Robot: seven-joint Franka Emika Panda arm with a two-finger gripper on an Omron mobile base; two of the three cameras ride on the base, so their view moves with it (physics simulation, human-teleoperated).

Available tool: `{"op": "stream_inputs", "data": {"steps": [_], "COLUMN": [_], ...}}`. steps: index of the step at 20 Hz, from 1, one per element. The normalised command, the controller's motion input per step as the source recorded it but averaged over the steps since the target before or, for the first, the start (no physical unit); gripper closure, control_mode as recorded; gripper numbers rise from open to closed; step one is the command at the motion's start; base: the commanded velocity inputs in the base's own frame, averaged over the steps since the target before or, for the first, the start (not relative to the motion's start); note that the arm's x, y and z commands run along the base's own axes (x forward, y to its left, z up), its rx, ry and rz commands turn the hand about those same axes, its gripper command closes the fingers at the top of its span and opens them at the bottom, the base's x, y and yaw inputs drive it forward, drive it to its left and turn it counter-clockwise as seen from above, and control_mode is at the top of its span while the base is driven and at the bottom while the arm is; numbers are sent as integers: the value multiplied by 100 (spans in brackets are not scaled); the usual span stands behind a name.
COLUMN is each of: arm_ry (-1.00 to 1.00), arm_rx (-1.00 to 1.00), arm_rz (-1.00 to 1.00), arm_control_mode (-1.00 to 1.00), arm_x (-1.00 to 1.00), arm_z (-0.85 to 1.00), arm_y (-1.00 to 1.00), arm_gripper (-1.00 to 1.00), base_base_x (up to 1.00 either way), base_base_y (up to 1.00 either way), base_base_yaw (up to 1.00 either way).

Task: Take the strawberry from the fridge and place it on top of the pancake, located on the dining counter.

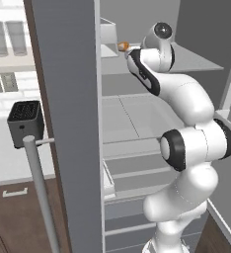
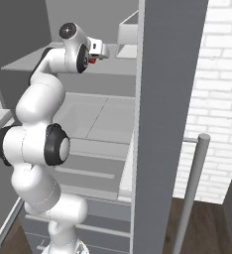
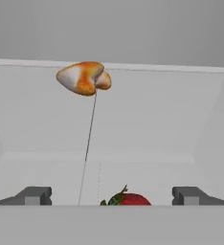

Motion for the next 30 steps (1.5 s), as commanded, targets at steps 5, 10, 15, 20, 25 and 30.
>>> {"op": "stream_inputs", "data": {"steps": [5, 10, 15, 20, 25, 30], "arm_ry": [3, 8, -3, -17, -5, 1], "arm_rx": [5, 10, -1, -4, -1, 1], "arm_rz": [0, -5, -3, -3, 0, 0], "arm_control_mode": [-100, -100, -100, -100, -100, -100], "arm_x": [-9, -29, -45, -92, -100, -100], "arm_z": [-16, -21, -2, 10, 30, 20], "arm_y": [-2, -13, 4, 23, 19, 8], "arm_gripper": [100, 100, 100, 100, 100, 100], "base_base_x": [0, 0, 0, 0, 0, 0], "base_base_y": [0, 0, 0, 0, 0, 0], "base_base_yaw": [0, 0, 0, 0, 0, 0]}}
